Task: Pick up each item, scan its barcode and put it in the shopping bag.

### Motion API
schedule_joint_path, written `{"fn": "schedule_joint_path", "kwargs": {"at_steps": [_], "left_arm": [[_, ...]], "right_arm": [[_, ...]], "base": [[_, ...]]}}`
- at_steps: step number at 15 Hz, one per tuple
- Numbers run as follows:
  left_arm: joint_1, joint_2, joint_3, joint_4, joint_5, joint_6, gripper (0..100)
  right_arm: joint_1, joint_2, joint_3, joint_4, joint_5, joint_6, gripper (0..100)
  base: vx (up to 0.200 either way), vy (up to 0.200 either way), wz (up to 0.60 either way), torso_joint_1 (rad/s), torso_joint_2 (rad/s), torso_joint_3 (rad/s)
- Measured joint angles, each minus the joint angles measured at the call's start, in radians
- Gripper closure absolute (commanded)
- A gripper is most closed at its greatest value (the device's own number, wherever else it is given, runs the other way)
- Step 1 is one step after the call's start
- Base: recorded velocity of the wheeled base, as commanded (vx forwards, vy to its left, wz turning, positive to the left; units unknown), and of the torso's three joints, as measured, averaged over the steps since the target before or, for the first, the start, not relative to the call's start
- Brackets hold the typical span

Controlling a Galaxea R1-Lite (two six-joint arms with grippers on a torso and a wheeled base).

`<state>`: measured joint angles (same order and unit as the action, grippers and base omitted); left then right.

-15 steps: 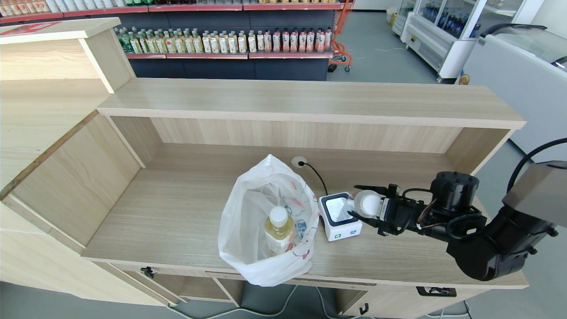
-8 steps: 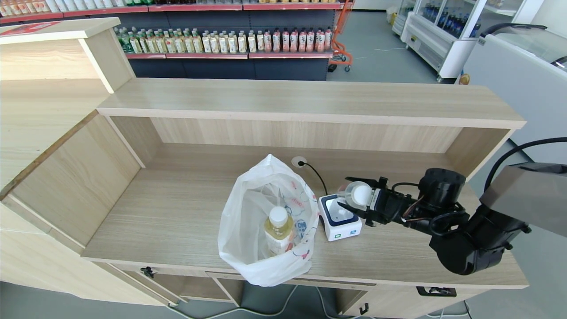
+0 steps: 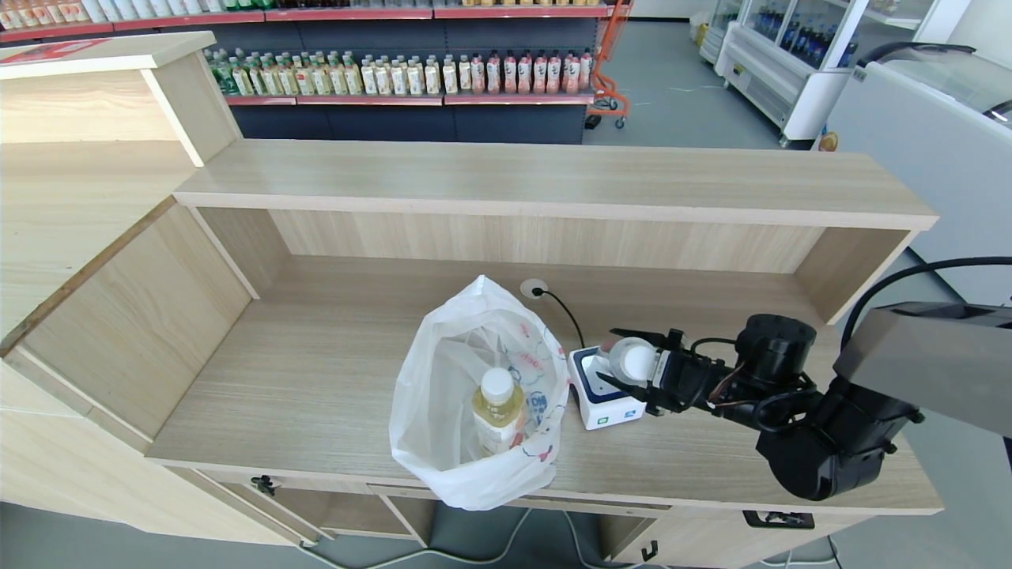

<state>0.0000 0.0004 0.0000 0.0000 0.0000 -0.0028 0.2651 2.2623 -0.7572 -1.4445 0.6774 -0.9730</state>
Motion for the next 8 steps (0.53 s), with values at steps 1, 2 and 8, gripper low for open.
{"fn": "schedule_joint_path", "kwargs": {"at_steps": [1,2,8], "left_arm": [[0.000,0.000,0.000,0.000,0.000,0.000,0],[0.000,0.000,0.000,0.000,0.000,0.000,0],[0.000,0.000,0.000,0.000,0.000,0.000,0]], "right_arm": [[0.000,0.003,0.000,0.000,0.000,0.000,100],[0.000,0.004,0.000,0.000,0.000,0.000,100],[-0.004,-0.077,-0.015,-0.053,-0.039,0.245,100]], "base": [[0.000,0.000,0.00,0.000,0.00,0.000],[0.000,0.000,0.00,0.000,0.00,0.000],[0.000,0.000,0.00,0.000,0.00,0.000]]}}
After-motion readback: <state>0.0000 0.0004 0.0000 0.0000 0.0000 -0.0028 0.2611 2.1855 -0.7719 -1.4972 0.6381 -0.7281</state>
